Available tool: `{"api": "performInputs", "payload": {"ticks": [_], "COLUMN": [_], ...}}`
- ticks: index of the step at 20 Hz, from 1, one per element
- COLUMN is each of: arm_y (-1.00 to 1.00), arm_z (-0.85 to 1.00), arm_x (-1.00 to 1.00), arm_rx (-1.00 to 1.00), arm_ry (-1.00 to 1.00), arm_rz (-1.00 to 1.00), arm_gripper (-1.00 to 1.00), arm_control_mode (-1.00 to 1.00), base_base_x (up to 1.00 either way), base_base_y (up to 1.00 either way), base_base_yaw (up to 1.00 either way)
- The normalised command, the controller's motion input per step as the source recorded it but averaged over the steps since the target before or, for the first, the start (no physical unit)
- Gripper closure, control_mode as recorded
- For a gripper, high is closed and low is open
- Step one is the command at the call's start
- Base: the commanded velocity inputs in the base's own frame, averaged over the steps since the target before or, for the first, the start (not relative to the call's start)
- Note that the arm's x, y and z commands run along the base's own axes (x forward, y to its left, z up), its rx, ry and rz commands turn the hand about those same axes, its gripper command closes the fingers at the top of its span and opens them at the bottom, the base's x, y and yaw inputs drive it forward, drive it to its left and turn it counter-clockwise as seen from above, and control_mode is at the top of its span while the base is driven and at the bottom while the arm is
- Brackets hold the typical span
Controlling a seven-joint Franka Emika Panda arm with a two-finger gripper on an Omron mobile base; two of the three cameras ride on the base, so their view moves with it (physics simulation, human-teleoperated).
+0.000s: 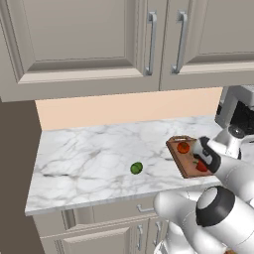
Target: Place the avocado, onion, tomato, and bell pepper on the cutting board.
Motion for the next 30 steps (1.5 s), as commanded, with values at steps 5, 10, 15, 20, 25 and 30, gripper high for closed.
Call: {"api": "performInputs", "payload": {"ticks": [5,10,15,20,25,30], "arm_y": [0.05,0.76,1.0,1.0,1.0,0.96], "arm_z": [0.42,0.4,0.0,-0.17,-0.05,-0.07], "arm_x": [-0.02,-0.24,-0.19,-0.08,0.21,0.45], "arm_rx": [0.01,0.0,0.0,-0.01,0.01,0.01], "arm_ry": [0.0,0.0,-0.08,-0.09,-0.12,-0.03], "arm_rz": [0.0,0.03,0.0,0.0,-0.01,-0.01], "arm_gripper": [-1.0,-1.0,-1.0,-1.0,-1.0,-1.0], "arm_control_mode": [-1.0,-1.0,-1.0,-1.0,-1.0,-1.0], "base_base_x": [0.0,0.0,0.0,0.0,0.0,0.0], "base_base_y": [0.0,0.0,0.0,0.0,0.0,0.0], "base_base_yaw": [0.0,0.0,0.0,0.0,0.0,0.0]}}
